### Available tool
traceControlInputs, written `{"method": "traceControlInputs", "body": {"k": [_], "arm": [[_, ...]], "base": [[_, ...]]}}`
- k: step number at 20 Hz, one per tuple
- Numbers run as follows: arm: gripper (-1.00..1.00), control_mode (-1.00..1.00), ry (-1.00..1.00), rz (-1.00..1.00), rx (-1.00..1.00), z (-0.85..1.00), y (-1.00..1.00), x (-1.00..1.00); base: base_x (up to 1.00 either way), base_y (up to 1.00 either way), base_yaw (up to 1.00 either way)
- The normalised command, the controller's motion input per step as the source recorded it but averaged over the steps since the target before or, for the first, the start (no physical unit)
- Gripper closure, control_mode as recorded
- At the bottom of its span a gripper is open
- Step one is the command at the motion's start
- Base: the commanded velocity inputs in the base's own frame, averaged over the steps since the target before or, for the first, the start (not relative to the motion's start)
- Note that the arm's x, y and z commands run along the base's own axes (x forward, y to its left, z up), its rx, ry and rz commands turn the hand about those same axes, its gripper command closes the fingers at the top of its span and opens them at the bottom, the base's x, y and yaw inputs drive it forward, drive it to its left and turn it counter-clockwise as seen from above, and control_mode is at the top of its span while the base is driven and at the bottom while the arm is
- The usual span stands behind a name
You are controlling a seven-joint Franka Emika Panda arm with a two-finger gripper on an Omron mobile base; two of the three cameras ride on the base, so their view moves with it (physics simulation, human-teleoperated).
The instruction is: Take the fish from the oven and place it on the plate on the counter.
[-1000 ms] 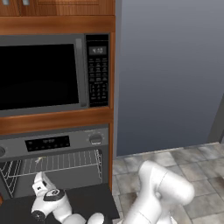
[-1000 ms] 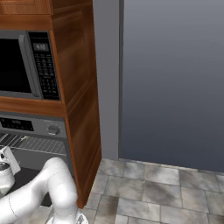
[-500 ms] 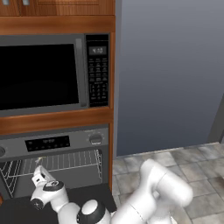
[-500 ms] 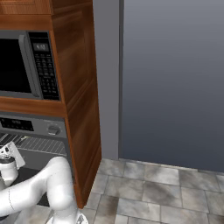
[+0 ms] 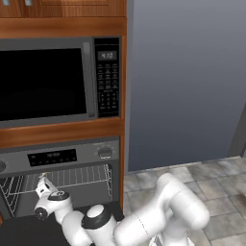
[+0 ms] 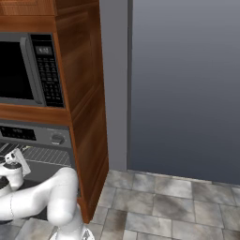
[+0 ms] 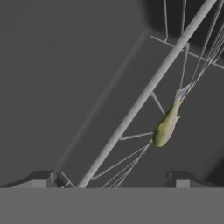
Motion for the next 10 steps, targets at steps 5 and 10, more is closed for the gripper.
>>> {"method": "traceControlInputs", "body": {"k": [5, 10], "arm": [[-1.00, -1.00, 0.00, 0.00, -0.08, -0.75, 0.10, 0.01], [-1.00, -1.00, -0.05, 0.00, -0.08, -0.58, 0.10, 0.00]], "base": [[0.00, 0.00, 0.00], [0.00, 0.00, 0.00]]}}
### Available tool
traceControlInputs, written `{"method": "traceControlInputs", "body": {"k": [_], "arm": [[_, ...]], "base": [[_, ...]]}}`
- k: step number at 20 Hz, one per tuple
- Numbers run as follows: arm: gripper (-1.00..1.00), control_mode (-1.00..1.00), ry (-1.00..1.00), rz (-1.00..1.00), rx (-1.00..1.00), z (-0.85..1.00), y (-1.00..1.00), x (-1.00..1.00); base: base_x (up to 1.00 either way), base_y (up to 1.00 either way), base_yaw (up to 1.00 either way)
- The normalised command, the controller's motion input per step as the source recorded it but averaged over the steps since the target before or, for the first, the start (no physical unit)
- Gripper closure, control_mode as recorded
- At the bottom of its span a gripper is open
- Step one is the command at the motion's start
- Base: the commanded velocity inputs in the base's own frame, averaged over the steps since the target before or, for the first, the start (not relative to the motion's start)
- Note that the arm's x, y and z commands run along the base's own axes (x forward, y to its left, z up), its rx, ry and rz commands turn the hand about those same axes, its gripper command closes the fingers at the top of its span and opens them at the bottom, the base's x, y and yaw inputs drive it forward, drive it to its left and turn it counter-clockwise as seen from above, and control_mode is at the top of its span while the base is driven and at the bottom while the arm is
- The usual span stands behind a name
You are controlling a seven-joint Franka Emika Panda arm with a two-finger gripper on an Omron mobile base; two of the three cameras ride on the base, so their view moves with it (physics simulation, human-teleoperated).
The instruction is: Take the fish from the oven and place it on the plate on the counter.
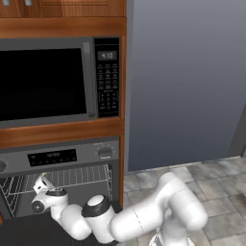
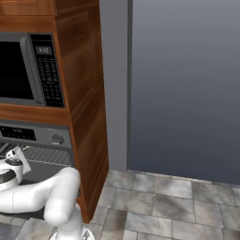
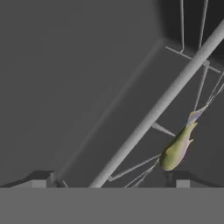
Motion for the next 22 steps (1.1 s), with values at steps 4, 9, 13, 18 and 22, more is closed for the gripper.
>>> {"method": "traceControlInputs", "body": {"k": [4, 9, 13, 18, 22], "arm": [[-1.00, -1.00, -0.14, 0.00, -0.08, -0.65, 0.14, 0.04], [-1.00, -1.00, -0.05, 0.00, -0.08, -0.72, 0.19, 0.00], [-1.00, -1.00, -0.01, 0.00, -0.09, -0.64, 0.20, 0.00], [-1.00, -1.00, -0.11, 0.00, -0.09, -0.66, 0.23, 0.00], [-1.00, -1.00, -0.19, 0.00, -0.08, -0.78, 0.25, 0.00]], "base": [[0.00, 0.00, 0.00], [0.00, 0.00, 0.00], [0.00, 0.00, 0.00], [0.00, 0.00, 0.00], [0.00, 0.00, 0.00]]}}
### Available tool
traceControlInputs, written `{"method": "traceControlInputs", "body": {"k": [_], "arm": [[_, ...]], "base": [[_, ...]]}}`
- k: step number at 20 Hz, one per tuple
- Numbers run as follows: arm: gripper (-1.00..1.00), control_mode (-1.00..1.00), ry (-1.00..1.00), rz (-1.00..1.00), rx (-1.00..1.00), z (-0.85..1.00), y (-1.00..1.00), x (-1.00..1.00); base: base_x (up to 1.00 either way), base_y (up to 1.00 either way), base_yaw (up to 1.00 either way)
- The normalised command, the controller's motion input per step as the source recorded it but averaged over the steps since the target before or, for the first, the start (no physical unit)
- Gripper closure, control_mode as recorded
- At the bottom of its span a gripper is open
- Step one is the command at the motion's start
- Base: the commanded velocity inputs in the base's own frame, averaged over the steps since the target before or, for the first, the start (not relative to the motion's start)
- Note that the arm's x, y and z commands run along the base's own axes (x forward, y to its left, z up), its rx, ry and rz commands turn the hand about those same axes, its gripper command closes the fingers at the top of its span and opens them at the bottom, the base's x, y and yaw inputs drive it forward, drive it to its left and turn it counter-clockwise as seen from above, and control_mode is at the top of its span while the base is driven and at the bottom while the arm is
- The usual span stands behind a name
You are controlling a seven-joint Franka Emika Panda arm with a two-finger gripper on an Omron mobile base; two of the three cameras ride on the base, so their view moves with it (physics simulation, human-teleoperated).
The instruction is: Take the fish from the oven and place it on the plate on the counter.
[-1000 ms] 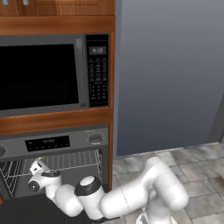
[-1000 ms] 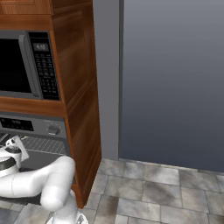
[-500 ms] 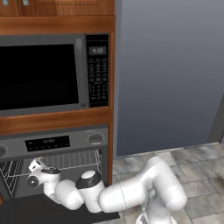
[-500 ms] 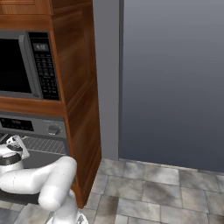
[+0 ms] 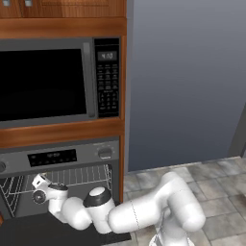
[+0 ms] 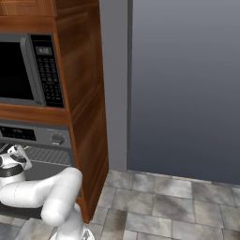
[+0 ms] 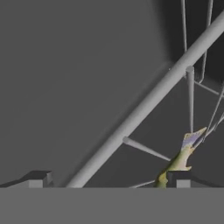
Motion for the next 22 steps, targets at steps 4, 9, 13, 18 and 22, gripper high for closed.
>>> {"method": "traceControlInputs", "body": {"k": [4, 9, 13, 18, 22], "arm": [[-1.00, -1.00, -0.11, 0.00, -0.07, -0.70, 0.29, 0.00], [-1.00, -1.00, -0.15, 0.00, -0.07, -0.71, 0.33, 0.00], [-1.00, -1.00, -0.27, 0.00, -0.06, -0.81, 0.35, 0.00], [-1.00, -1.00, -0.21, 0.00, -0.04, -0.70, 0.46, 0.00], [-1.00, -1.00, -0.17, 0.00, -0.01, -0.54, 0.59, 0.00]], "base": [[0.00, 0.00, 0.00], [0.00, 0.00, 0.00], [0.00, 0.00, 0.00], [0.00, 0.00, 0.00], [0.00, 0.00, 0.00]]}}
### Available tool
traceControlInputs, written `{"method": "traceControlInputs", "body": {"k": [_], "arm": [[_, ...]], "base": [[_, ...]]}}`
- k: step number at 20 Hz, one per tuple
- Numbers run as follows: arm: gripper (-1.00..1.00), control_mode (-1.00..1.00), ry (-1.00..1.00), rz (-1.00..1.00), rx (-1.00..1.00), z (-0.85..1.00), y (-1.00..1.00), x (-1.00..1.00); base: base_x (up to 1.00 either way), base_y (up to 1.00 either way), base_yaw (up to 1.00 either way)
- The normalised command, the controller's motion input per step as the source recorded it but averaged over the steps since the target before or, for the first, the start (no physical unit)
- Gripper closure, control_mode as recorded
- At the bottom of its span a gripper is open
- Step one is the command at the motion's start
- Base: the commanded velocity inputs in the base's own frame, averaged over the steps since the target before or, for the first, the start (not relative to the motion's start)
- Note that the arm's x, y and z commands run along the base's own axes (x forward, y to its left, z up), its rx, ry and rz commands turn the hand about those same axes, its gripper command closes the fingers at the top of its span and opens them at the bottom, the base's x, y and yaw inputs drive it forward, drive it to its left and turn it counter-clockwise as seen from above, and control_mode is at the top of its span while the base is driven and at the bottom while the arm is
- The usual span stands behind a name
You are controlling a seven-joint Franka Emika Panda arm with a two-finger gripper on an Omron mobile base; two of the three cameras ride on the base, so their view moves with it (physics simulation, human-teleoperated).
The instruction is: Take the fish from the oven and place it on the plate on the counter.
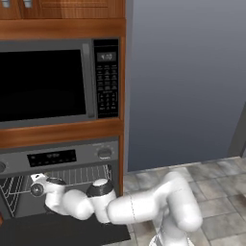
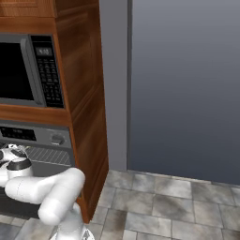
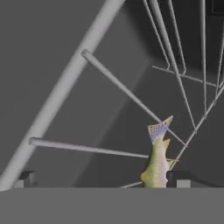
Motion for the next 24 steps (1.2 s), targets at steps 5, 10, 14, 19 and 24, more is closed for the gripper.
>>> {"method": "traceControlInputs", "body": {"k": [5, 10, 14, 19, 24], "arm": [[1.00, -1.00, -0.14, 0.00, 0.00, -0.43, 0.57, 0.00], [1.00, -1.00, -0.02, 0.00, -0.04, -0.50, 0.29, -0.03], [1.00, -1.00, -0.01, 0.00, -0.09, -0.48, 0.02, -0.29], [1.00, -1.00, -0.02, 0.01, -0.06, -0.42, 0.02, -0.52], [1.00, -1.00, -0.06, 0.03, -0.03, -0.50, 0.00, -0.73]], "base": [[0.00, 0.00, 0.00], [0.00, 0.00, 0.00], [0.00, 0.00, 0.00], [0.00, 0.00, 0.00], [0.00, 0.00, 0.00]]}}
